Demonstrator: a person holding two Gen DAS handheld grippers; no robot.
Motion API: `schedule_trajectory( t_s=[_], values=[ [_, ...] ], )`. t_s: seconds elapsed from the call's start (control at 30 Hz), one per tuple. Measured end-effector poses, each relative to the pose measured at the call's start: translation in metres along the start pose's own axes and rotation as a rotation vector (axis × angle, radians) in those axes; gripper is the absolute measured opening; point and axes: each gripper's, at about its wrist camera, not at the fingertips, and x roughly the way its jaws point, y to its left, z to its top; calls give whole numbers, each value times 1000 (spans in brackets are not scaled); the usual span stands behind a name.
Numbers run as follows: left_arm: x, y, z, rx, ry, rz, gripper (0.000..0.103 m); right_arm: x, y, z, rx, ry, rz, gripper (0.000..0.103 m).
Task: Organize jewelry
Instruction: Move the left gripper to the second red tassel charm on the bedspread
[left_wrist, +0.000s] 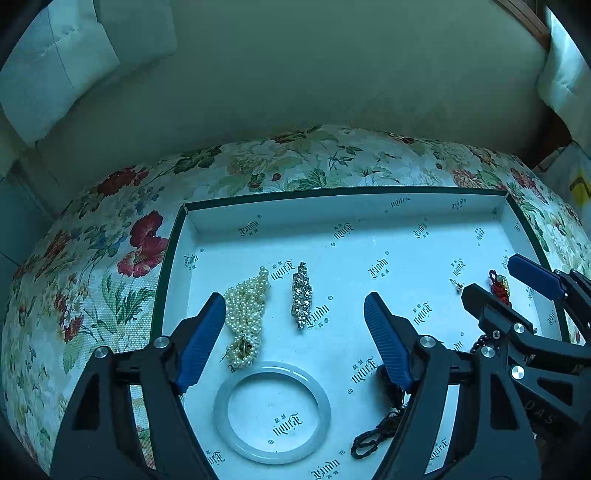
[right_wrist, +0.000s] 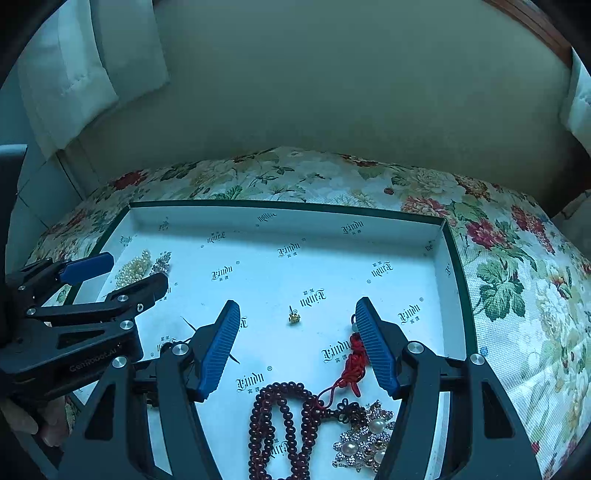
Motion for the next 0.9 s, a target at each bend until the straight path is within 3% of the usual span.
schedule_trajectory(
  t_s=[0.4,0.9],
  values=[
    [-46,-6,-21,-9,-33,-13,89,-49,-1,-12,10,-55,-2,64],
    [-86,-16,-90,-43,12,-49,90,-104,-8,-82,-5,-27,-9,64]
  ],
)
